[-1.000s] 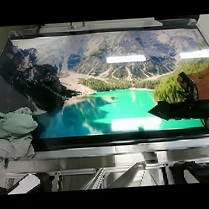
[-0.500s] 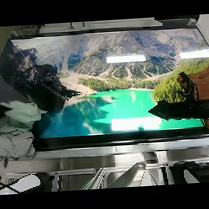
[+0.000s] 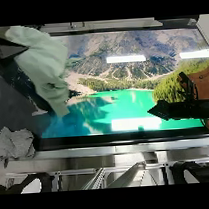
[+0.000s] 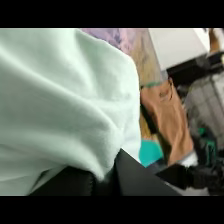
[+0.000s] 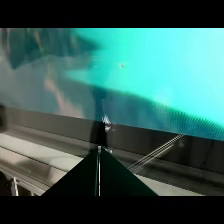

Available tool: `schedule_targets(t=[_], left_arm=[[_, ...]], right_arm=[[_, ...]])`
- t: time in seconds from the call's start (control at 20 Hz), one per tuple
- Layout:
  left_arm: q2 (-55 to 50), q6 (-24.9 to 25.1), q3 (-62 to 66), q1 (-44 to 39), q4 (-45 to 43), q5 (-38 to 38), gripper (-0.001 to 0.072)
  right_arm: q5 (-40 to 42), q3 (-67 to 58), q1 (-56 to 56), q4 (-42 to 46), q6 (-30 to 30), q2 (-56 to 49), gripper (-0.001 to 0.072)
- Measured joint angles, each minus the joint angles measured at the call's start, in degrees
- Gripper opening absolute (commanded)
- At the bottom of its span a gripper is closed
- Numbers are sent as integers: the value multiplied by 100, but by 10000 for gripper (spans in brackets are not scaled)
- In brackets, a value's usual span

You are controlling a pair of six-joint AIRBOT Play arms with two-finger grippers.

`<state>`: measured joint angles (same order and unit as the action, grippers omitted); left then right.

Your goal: Fold the shirts.

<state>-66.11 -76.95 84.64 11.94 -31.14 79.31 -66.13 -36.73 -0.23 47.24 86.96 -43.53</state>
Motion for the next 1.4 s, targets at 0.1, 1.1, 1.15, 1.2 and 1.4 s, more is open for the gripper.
schedule_targets(t=[0.1,1.1,1.15,1.2,1.4], left_arm=[[11,-59,83,-535,-273,-50,716],[-951,645,-3296,-647,-1832,-1786,695],[-1134,793,-3355,-706,-1668,-1895,695],[-1342,994,-3399,-785,-1440,-2009,694],[-2135,1558,-3237,-1029,-798,-2203,224]], right_arm=[[7,0,0,-2,0,-9,623],[1513,-9,835,-3799,-3303,-3418,655],[1528,-9,1021,-4339,-3720,-3707,654],[1530,-11,1185,-4811,-4070,-3952,654],[1499,-83,1690,-6135,-4981,-4658,117]])
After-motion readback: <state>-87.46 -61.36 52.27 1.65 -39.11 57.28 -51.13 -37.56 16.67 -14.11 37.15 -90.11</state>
